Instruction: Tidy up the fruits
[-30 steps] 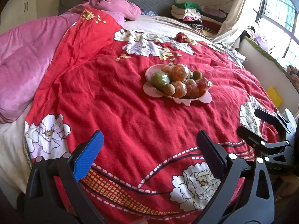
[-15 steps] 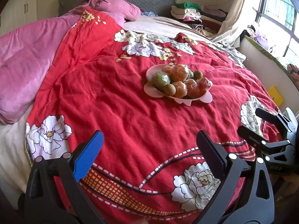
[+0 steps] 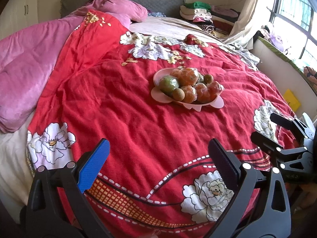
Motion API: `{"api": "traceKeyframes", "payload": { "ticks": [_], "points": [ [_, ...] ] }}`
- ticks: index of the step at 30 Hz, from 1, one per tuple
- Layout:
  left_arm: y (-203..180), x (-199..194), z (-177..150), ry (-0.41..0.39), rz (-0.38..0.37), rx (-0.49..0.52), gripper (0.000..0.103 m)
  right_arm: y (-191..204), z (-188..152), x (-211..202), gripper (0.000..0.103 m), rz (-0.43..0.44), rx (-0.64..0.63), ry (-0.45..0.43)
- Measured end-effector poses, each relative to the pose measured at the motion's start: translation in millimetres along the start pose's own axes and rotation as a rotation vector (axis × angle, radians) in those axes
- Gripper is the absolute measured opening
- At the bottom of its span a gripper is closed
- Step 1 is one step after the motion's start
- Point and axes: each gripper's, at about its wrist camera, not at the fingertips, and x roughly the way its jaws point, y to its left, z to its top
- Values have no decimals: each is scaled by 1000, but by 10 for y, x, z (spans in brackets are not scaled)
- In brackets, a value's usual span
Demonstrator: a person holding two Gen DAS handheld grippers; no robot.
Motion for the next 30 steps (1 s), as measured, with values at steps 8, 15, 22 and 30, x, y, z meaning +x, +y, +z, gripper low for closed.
{"api": "traceKeyframes", "payload": {
  "ticks": [8, 15, 22, 30],
  "points": [
    [-1, 20, -22, 27, -15, -2, 93, -11, -5, -2, 98, 0, 0, 1],
    [14, 12, -11, 19, 0, -17, 93, -61, -23, 6, 98, -6, 4, 4],
    [-4, -174, 43, -99, 53, -2, 93, -171, -48, 68, 98, -16, 34, 16],
    [442, 308, 331, -12, 159, -25, 93, -820, 111, 195, 98, -131, 121, 11]
  ]
}}
